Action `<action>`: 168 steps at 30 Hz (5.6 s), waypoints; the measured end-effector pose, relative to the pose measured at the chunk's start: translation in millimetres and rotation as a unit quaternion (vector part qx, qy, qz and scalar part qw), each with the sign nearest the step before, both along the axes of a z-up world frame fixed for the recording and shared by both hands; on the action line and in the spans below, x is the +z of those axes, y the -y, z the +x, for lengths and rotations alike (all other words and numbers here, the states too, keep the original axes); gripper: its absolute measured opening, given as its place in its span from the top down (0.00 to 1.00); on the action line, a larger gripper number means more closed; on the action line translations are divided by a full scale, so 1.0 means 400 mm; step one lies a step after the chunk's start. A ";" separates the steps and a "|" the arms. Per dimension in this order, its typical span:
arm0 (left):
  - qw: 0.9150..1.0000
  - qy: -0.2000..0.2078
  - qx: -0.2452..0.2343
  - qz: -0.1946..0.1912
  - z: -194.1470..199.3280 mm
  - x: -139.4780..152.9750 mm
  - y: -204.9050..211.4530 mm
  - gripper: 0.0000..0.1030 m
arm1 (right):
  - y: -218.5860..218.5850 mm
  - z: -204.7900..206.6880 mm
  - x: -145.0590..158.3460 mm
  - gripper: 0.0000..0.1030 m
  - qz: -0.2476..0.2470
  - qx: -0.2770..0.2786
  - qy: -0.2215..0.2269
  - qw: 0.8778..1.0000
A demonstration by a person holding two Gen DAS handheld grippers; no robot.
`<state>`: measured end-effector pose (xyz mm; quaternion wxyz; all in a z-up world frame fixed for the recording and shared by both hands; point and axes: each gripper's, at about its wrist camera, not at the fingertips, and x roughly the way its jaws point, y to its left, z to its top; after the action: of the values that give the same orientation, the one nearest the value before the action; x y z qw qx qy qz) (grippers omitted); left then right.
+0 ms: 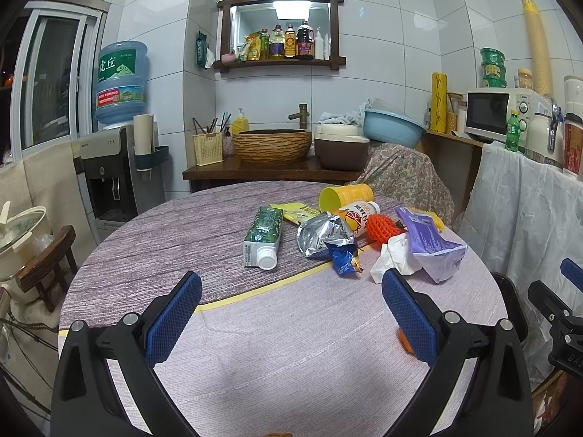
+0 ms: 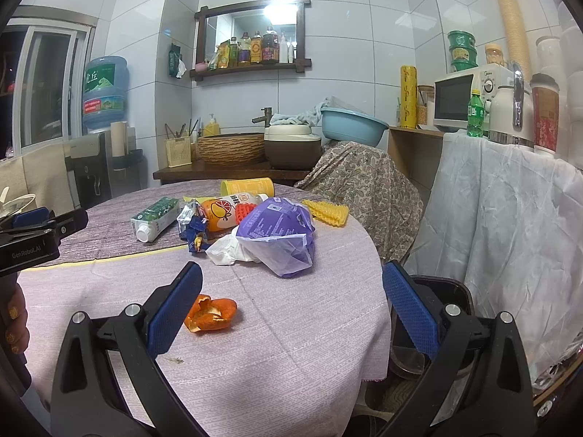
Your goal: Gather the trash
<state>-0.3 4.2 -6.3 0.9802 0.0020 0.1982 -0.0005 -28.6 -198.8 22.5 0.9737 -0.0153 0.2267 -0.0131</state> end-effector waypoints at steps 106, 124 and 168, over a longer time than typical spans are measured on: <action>0.963 -0.263 -0.035 0.049 0.596 -0.082 -0.099 0.25 | -0.129 0.256 -0.223 0.69 0.035 0.141 -0.240 0.960; 0.945 -0.324 -0.009 0.050 0.694 -0.154 -0.129 0.52 | -0.117 0.262 -0.230 0.69 0.042 0.146 -0.240 0.959; 0.911 -0.196 -0.362 0.022 0.349 -0.017 0.748 0.52 | 0.643 0.336 -0.425 0.69 0.155 -0.115 -0.264 0.945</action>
<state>139.1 -295.1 -13.0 0.8539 0.0951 0.3717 -0.3516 105.8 -456.1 -147.6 0.8615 0.1592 0.4747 -0.0850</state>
